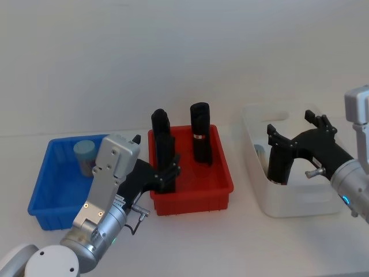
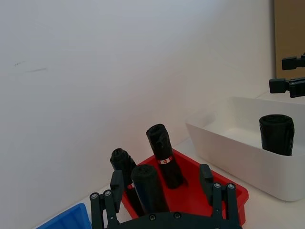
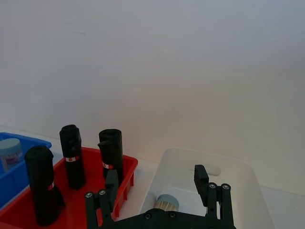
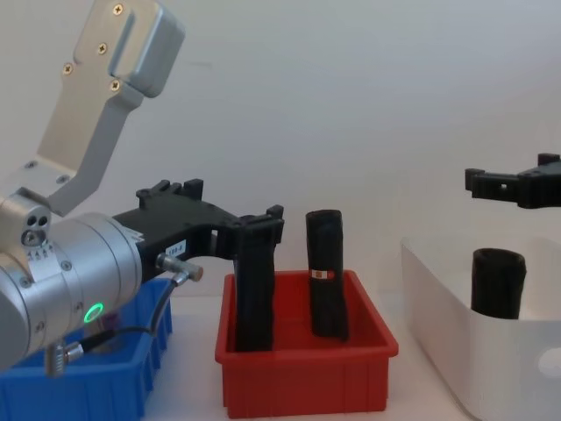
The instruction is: Pick the cotton swabs from the blue box and place them into the white box.
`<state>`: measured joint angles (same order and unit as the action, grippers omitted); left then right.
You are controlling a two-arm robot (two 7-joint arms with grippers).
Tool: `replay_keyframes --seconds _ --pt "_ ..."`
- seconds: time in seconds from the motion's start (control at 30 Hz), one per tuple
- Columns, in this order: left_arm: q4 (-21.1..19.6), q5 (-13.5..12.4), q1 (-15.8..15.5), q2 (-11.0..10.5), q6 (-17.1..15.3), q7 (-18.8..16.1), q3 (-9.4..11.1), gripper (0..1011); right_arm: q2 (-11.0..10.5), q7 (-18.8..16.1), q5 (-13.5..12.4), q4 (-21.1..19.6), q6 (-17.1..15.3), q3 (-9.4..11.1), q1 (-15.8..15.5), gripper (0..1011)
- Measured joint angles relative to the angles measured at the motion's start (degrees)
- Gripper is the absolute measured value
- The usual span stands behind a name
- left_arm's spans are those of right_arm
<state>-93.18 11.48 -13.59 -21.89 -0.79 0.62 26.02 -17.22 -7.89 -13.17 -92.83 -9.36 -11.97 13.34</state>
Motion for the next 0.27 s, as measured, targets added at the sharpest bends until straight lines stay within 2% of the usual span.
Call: replay_keyframes --seconds 0.27 --pt "0.0 0.0 0.0 0.0 0.0 0.0 0.0 1004 0.0 0.0 0.0 0.0 0.0 0.0 0.0 1002"
